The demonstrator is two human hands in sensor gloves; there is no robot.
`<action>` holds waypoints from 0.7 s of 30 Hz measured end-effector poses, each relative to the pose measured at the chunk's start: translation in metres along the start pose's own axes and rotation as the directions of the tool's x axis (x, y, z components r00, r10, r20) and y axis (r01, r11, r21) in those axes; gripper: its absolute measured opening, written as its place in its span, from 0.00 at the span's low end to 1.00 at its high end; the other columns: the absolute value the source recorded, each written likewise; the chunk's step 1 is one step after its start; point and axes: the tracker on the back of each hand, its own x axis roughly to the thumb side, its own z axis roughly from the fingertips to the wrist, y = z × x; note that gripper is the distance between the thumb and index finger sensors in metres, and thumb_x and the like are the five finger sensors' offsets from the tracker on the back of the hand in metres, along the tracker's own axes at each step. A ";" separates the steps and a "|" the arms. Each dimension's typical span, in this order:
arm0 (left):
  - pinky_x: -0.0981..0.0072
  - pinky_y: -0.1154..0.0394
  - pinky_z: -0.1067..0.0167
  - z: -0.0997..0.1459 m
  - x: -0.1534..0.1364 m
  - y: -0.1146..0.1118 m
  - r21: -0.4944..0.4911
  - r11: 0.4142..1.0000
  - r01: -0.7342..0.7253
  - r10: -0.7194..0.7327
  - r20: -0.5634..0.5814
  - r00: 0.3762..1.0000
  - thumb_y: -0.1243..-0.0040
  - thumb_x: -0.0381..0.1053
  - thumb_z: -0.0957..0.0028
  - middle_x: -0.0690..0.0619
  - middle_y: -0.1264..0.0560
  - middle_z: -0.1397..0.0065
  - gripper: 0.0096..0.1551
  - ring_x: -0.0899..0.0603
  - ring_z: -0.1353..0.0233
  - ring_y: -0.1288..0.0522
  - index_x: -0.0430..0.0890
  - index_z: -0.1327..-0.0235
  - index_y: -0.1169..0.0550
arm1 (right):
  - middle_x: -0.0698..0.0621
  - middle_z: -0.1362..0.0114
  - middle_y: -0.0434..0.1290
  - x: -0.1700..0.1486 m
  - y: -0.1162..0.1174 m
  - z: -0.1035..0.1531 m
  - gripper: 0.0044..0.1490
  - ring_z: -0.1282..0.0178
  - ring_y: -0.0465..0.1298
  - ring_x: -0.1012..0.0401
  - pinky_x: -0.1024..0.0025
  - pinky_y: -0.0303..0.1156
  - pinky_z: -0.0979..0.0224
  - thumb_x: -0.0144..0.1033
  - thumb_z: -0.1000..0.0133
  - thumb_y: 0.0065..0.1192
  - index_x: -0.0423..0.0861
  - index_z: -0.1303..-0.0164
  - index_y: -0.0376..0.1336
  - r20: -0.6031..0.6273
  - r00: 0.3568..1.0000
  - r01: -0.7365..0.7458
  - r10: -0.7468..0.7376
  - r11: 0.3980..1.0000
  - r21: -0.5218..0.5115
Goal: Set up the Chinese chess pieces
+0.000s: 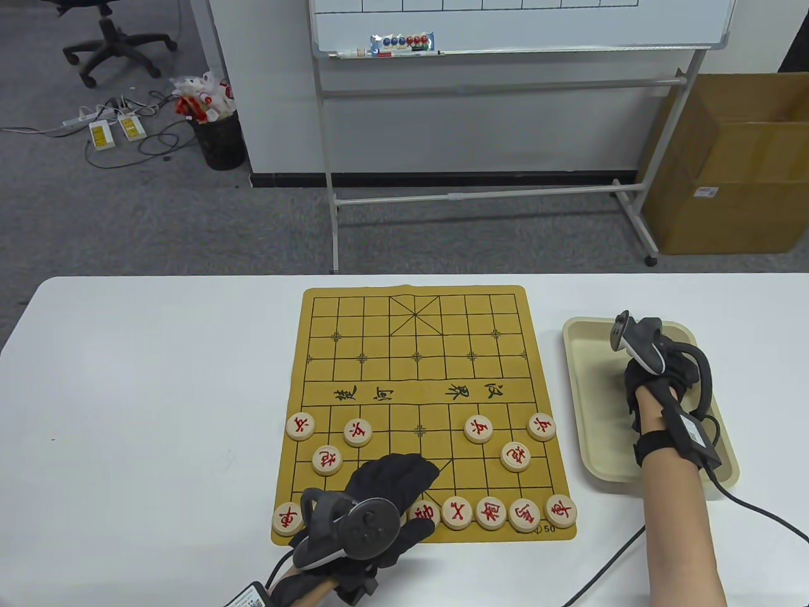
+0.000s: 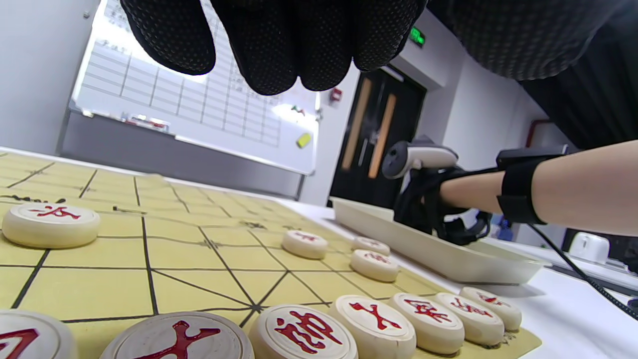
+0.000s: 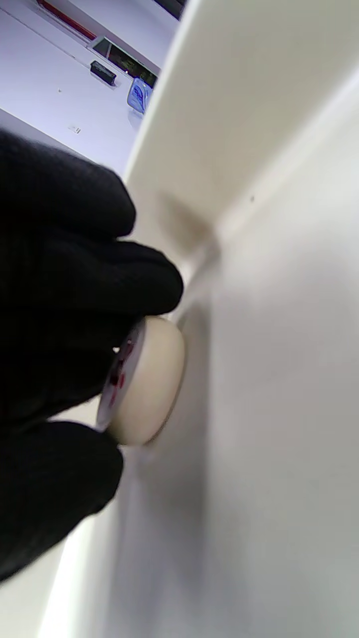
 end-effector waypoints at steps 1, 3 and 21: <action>0.41 0.33 0.25 0.000 0.000 0.000 0.000 1.000 0.000 0.000 0.000 1.000 0.42 0.68 0.62 0.54 0.34 0.19 0.47 0.44 0.19 0.32 0.56 0.25 0.36 | 0.44 0.27 0.76 0.000 0.001 0.000 0.42 0.36 0.85 0.53 0.54 0.77 0.29 0.53 0.50 0.67 0.46 0.26 0.66 0.002 1.000 0.010 -0.010 1.000 -0.001; 0.41 0.33 0.25 0.000 0.000 0.000 0.003 1.000 -0.002 0.002 -0.002 1.000 0.42 0.68 0.62 0.54 0.34 0.19 0.47 0.44 0.19 0.32 0.56 0.26 0.35 | 0.40 0.24 0.74 0.001 0.003 0.000 0.44 0.34 0.84 0.50 0.51 0.75 0.27 0.50 0.50 0.70 0.45 0.23 0.63 0.014 1.000 0.026 -0.026 0.999 0.036; 0.41 0.33 0.25 0.002 -0.002 0.009 0.069 0.998 -0.009 0.010 -0.009 1.000 0.43 0.68 0.62 0.54 0.35 0.18 0.47 0.44 0.19 0.33 0.56 0.25 0.36 | 0.40 0.23 0.70 0.070 -0.124 0.123 0.46 0.32 0.79 0.49 0.45 0.70 0.24 0.50 0.52 0.73 0.45 0.23 0.62 0.536 0.828 0.305 -0.167 0.935 -0.180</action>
